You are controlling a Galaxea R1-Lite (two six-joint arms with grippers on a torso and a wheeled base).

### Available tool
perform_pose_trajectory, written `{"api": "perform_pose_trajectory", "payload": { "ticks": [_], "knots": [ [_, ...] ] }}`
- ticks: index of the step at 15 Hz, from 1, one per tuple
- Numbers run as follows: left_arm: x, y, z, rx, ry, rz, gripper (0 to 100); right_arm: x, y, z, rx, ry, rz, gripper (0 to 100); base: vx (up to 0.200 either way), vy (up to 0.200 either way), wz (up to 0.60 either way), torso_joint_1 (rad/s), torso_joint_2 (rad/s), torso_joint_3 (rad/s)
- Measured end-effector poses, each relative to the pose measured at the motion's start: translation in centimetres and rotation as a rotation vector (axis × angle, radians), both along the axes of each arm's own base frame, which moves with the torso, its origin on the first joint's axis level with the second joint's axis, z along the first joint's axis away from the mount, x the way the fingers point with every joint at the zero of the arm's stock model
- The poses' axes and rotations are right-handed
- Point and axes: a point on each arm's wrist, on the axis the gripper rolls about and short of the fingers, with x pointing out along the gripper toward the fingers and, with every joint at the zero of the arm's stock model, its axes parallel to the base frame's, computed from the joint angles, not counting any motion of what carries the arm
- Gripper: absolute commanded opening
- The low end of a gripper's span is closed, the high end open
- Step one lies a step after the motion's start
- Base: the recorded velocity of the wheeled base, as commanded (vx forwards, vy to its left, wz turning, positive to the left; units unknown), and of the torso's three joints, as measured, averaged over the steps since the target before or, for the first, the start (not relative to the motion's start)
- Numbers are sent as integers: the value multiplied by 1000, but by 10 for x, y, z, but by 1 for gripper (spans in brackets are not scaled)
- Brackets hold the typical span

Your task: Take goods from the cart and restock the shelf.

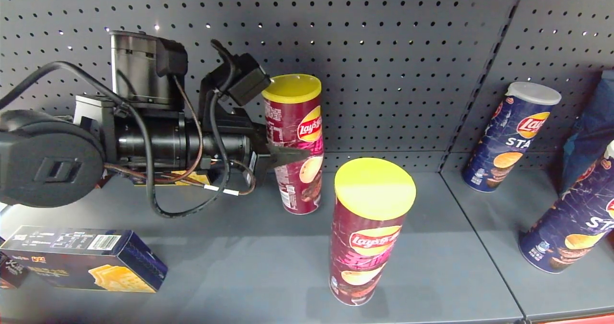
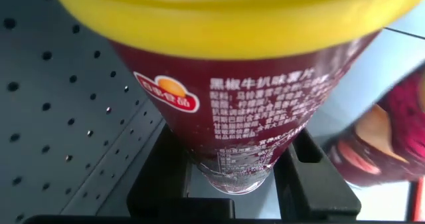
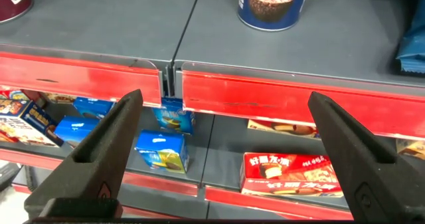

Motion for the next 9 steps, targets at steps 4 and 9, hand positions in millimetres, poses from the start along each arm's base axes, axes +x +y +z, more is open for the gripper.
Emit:
{"api": "perform_pose_trajectory", "payload": {
  "ticks": [4,9],
  "knots": [
    [12,-6,-7,-9,-16,0,0,0,0,0,0,0,0,100,0,0,0,0,0,0],
    [23,-14,-18,-3,-3,-5,0,0,0,0,0,0,0,100,0,0,0,0,0,0]
  ]
}}
